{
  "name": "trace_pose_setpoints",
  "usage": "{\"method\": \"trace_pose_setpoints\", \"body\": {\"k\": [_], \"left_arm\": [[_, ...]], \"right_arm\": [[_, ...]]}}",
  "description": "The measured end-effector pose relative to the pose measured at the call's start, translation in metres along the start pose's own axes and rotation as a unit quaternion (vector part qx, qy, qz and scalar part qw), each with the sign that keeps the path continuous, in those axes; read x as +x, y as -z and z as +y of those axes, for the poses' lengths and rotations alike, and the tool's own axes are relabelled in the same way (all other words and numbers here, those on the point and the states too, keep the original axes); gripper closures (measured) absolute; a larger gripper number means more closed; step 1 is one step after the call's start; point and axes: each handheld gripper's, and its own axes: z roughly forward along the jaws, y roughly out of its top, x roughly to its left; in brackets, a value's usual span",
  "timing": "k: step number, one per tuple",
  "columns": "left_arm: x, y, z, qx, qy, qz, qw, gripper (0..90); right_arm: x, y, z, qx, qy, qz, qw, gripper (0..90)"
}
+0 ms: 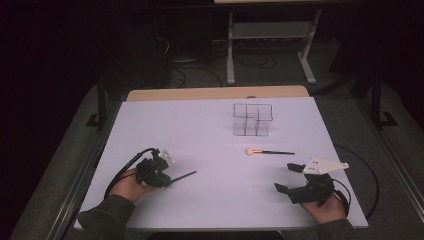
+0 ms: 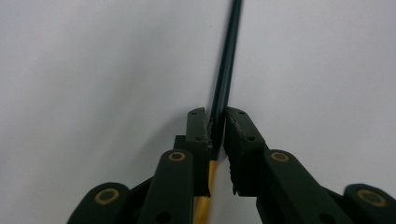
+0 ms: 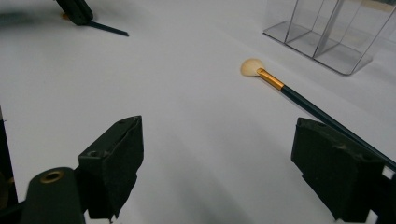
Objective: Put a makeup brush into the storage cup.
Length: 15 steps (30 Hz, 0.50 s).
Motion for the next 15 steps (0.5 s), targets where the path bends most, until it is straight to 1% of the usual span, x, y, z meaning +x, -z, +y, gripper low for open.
{"method": "trace_pose_setpoints", "body": {"k": [4,7,15], "left_arm": [[-0.0021,-0.0008,0.0007,0.0,0.002,0.008,1.0,82.2],[-0.0034,-0.0006,0.0025,0.008,-0.003,0.013,0.9999,82.9],[-0.0024,-0.0003,0.0015,0.005,0.001,0.008,1.0,83.2]], "right_arm": [[0.0,0.0003,0.0001,-0.001,0.001,-0.001,1.0,16.0],[0.0004,-0.0003,0.0001,0.001,0.001,-0.001,1.0,16.0],[0.0008,-0.0018,-0.0005,0.011,0.003,0.002,0.9999,16.0]]}}
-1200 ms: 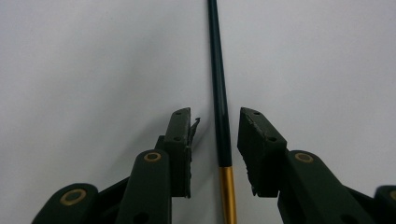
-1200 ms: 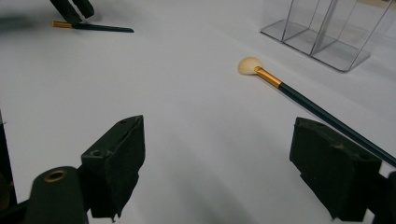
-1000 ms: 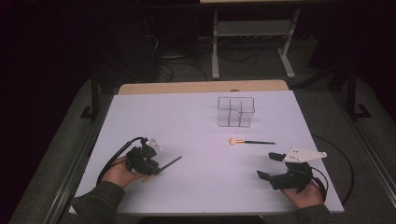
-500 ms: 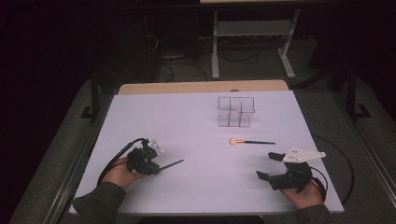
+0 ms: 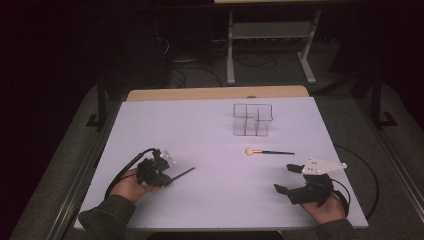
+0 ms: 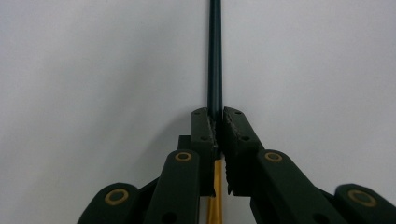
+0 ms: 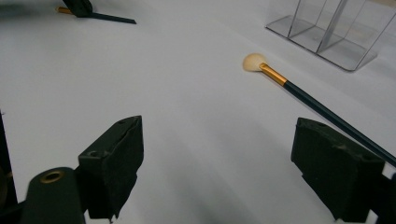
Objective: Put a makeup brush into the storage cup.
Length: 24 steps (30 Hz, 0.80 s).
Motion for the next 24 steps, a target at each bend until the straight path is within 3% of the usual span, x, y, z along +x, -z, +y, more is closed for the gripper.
{"method": "trace_pose_setpoints", "body": {"k": [14,24], "left_arm": [[0.002,0.01,0.0,-0.03,0.001,-0.015,0.9994,83.2],[0.001,0.029,0.003,-0.054,-0.01,-0.019,0.9983,83.2]], "right_arm": [[0.002,-0.001,0.012,0.016,0.01,0.013,0.9997,16.4],[0.002,0.007,0.041,0.022,0.032,0.024,0.9989,17.6]]}}
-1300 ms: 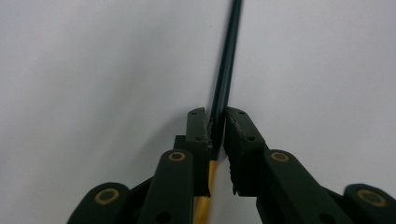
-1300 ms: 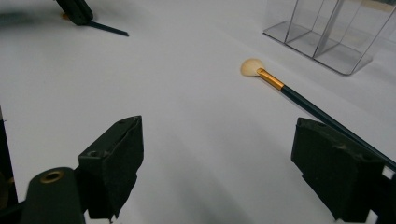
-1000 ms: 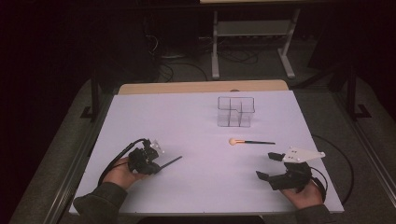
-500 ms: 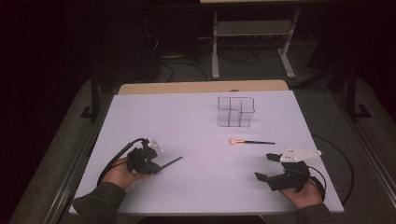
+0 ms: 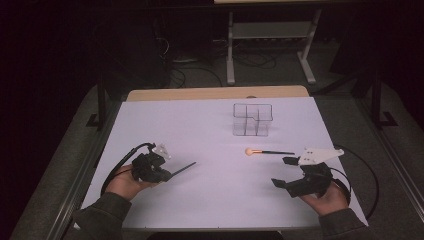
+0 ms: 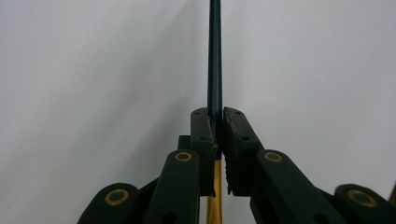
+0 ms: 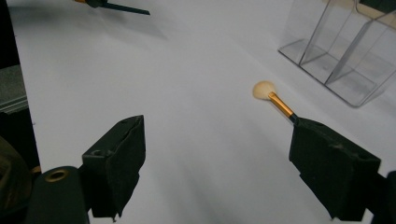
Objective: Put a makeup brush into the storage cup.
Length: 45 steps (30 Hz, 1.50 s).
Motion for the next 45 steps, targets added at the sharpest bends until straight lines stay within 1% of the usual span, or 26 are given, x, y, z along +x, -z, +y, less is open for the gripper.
{"method": "trace_pose_setpoints", "body": {"k": [4,5,9,10,12,13,16,18,19,20,22,23,25,26,28,29,30,31,32,34,35,37,40,41,45], "left_arm": [[-0.002,0.007,0.003,-0.013,-0.008,-0.002,0.9999,83.2],[-0.003,0.009,0.004,-0.016,-0.01,-0.003,0.9998,83.3],[-0.008,0.015,0.008,-0.021,-0.022,-0.004,0.9995,83.2],[-0.009,0.016,0.009,-0.024,-0.022,-0.003,0.9995,83.2],[-0.011,0.019,0.011,-0.022,-0.028,-0.003,0.9994,83.2],[-0.013,0.019,0.012,-0.029,-0.024,-0.001,0.9993,83.2],[-0.015,0.02,0.014,-0.031,-0.032,-0.004,0.999,83.2],[-0.017,0.021,0.017,-0.027,-0.039,-0.008,0.9989,83.2],[-0.019,0.021,0.018,-0.033,-0.037,-0.007,0.9988,83.2],[-0.019,0.021,0.019,-0.031,-0.042,-0.009,0.9986,83.2],[-0.022,0.022,0.021,-0.034,-0.047,-0.011,0.9983,83.2],[-0.023,0.022,0.023,-0.037,-0.046,-0.013,0.9981,83.2],[-0.026,0.022,0.025,-0.037,-0.053,-0.014,0.9978,83.2],[-0.027,0.022,0.026,-0.041,-0.051,-0.017,0.9977,83.2],[-0.029,0.023,0.028,-0.042,-0.059,-0.02,0.9971,83.2],[-0.031,0.023,0.03,-0.04,-0.063,-0.019,0.997,83.2],[-0.033,0.023,0.032,-0.044,-0.063,-0.019,0.9969,83.2],[-0.034,0.024,0.033,-0.043,-0.069,-0.021,0.9965,83.2],[-0.035,0.024,0.035,-0.046,-0.07,-0.021,0.9963,83.2],[-0.039,0.026,0.038,-0.046,-0.079,-0.022,0.9955,83.2],[-0.04,0.026,0.039,-0.049,-0.079,-0.023,0.9954,83.2],[-0.044,0.026,0.043,-0.05,-0.089,-0.026,0.9945,83.2],[-0.05,0.025,0.046,-0.051,-0.096,-0.029,0.9936,83.2],[-0.051,0.025,0.047,-0.048,-0.103,-0.031,0.993,83.2],[-0.057,0.023,0.052,-0.05,-0.113,-0.035,0.9918,83.2]], "right_arm": [[0.001,0.001,0.012,0.005,0.006,0.008,0.9999,17.7],[0.001,0.001,0.016,0.006,0.011,0.01,0.9999,17.7],[0.004,0.001,0.03,0.012,0.022,0.022,0.9994,17.8],[0.005,0.0,0.033,0.013,0.027,0.022,0.9993,17.8],[0.007,0.0,0.041,0.011,0.031,0.027,0.9991,17.9],[0.008,0.0,0.043,0.011,0.032,0.029,0.999,17.8],[0.01,-0.002,0.051,0.012,0.037,0.036,0.9986,17.9],[0.012,-0.003,0.057,0.014,0.043,0.043,0.998,17.9],[0.013,-0.004,0.06,0.015,0.044,0.046,0.9979,17.9],[0.013,-0.005,0.062,0.016,0.046,0.048,0.9976,17.9],[0.014,-0.006,0.067,0.018,0.048,0.054,0.9972,18.0],[0.014,-0.006,0.068,0.02,0.05,0.056,0.997,18.1],[0.014,-0.006,0.072,0.019,0.053,0.06,0.9966,18.2],[0.015,-0.006,0.074,0.019,0.053,0.062,0.9965,18.4],[0.016,-0.007,0.078,0.02,0.055,0.066,0.9961,18.5],[0.016,-0.007,0.079,0.021,0.058,0.07,0.9956,18.6],[0.016,-0.008,0.081,0.024,0.063,0.072,0.9951,18.8],[0.017,-0.009,0.083,0.026,0.066,0.074,0.9947,19.0],[0.018,-0.01,0.085,0.028,0.068,0.077,0.9943,19.1],[0.02,-0.012,0.088,0.03,0.076,0.081,0.9933,19.4],[0.021,-0.014,0.09,0.032,0.079,0.084,0.9929,19.6],[0.023,-0.016,0.093,0.036,0.083,0.089,0.992,19.8],[0.027,-0.021,0.098,0.043,0.091,0.098,0.9901,20.3],[0.029,-0.022,0.099,0.046,0.093,0.1,0.9895,20.5],[0.034,-0.028,0.104,0.054,0.106,0.112,0.9865,21.8]]}}
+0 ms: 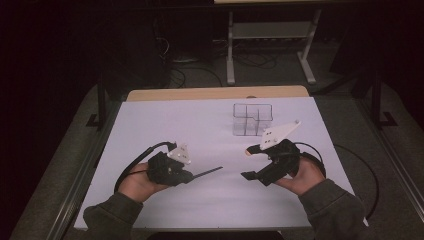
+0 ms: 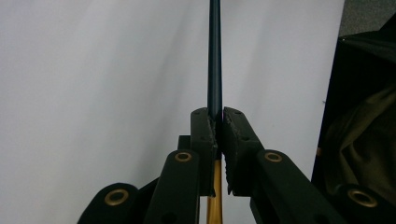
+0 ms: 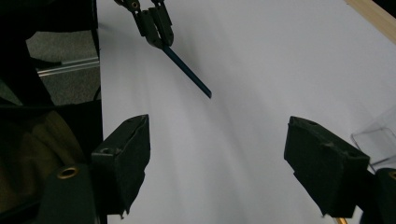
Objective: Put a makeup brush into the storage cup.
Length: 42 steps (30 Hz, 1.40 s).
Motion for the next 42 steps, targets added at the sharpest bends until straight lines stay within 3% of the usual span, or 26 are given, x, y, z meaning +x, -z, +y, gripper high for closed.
{"method": "trace_pose_setpoints", "body": {"k": [5,10,11,17,24,32,42], "left_arm": [[-0.005,-0.004,0.007,0.0,-0.017,-0.007,0.9998,83.2],[-0.01,-0.009,0.015,-0.002,-0.034,-0.017,0.9993,83.2],[-0.011,-0.009,0.016,0.0,-0.035,-0.016,0.9992,83.2],[-0.017,-0.014,0.024,0.0,-0.05,-0.023,0.9985,83.2],[-0.021,-0.017,0.029,-0.001,-0.061,-0.027,0.9978,83.2],[-0.024,-0.02,0.035,0.002,-0.07,-0.031,0.9971,83.2],[-0.029,-0.023,0.041,0.002,-0.089,-0.039,0.9953,83.2]], "right_arm": [[0.001,-0.01,0.007,0.012,0.02,0.013,0.9996,23.9],[0.004,-0.019,0.01,0.025,0.023,0.029,0.999,26.6],[0.002,-0.021,0.01,0.029,0.04,0.031,0.9983,27.4],[0.004,-0.027,0.011,0.039,0.036,0.045,0.9976,29.8],[0.006,-0.035,0.012,0.053,0.051,0.055,0.9957,33.0],[0.007,-0.043,0.013,0.063,0.063,0.073,0.9934,42.6],[0.009,-0.055,0.012,0.084,0.083,0.106,0.9874,57.5]]}}
